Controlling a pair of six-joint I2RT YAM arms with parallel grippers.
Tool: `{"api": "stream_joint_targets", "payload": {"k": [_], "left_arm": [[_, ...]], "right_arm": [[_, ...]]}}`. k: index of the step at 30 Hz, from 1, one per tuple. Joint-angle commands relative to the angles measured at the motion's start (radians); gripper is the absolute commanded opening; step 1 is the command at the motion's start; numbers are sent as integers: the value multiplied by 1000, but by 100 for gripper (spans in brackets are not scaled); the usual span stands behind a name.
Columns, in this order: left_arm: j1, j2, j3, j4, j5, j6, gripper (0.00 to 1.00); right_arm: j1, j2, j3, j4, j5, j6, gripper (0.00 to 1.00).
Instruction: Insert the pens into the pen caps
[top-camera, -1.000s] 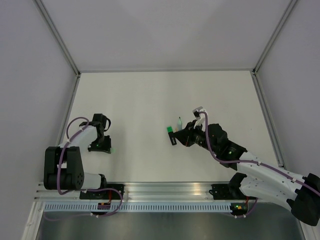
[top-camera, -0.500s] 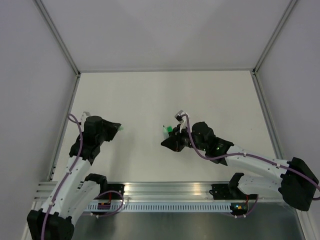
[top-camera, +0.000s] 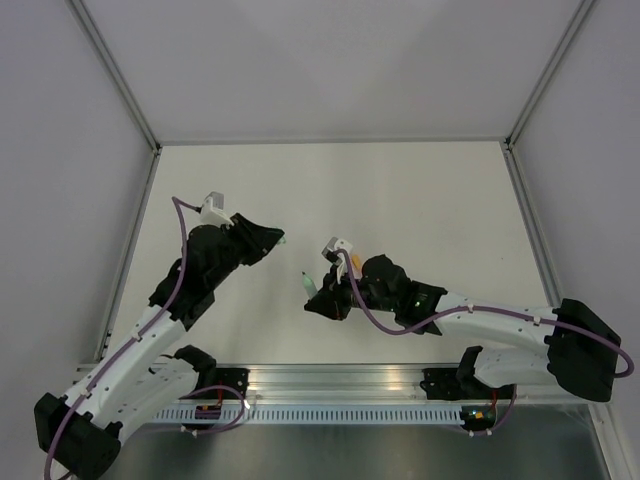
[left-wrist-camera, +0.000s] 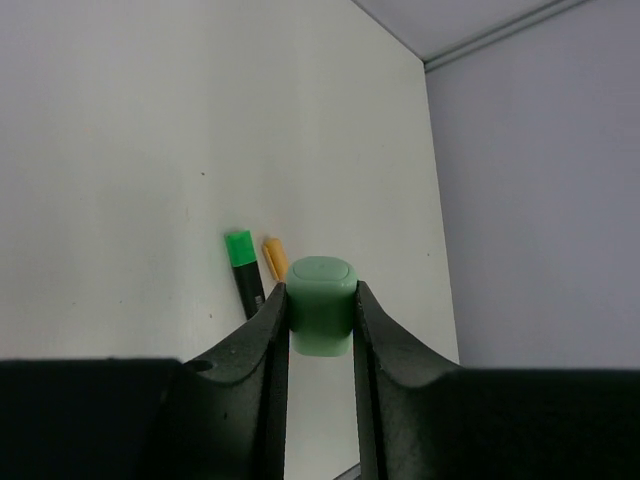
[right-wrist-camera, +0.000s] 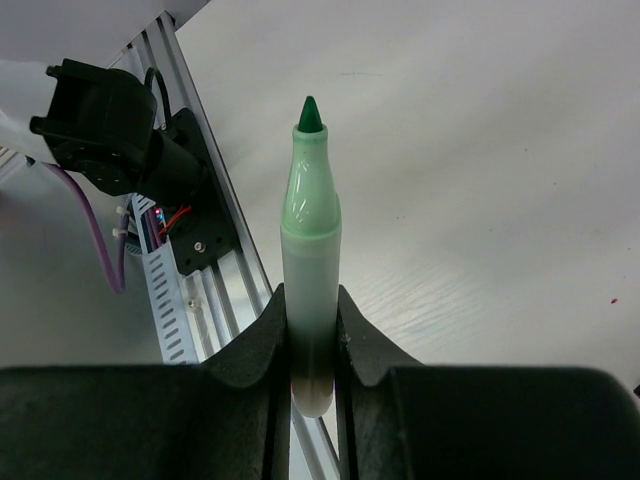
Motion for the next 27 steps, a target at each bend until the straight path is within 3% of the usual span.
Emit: {"api": "stream_joint_targets", "payload": {"k": [1,27], "left_arm": [[-39,9,18,116,57,77,2],[-213,-12,-56,99,-17,61,2]], "right_arm": [[7,25,47,56,35,-31,0],[7,51,60,36,172,-28,0]]}}
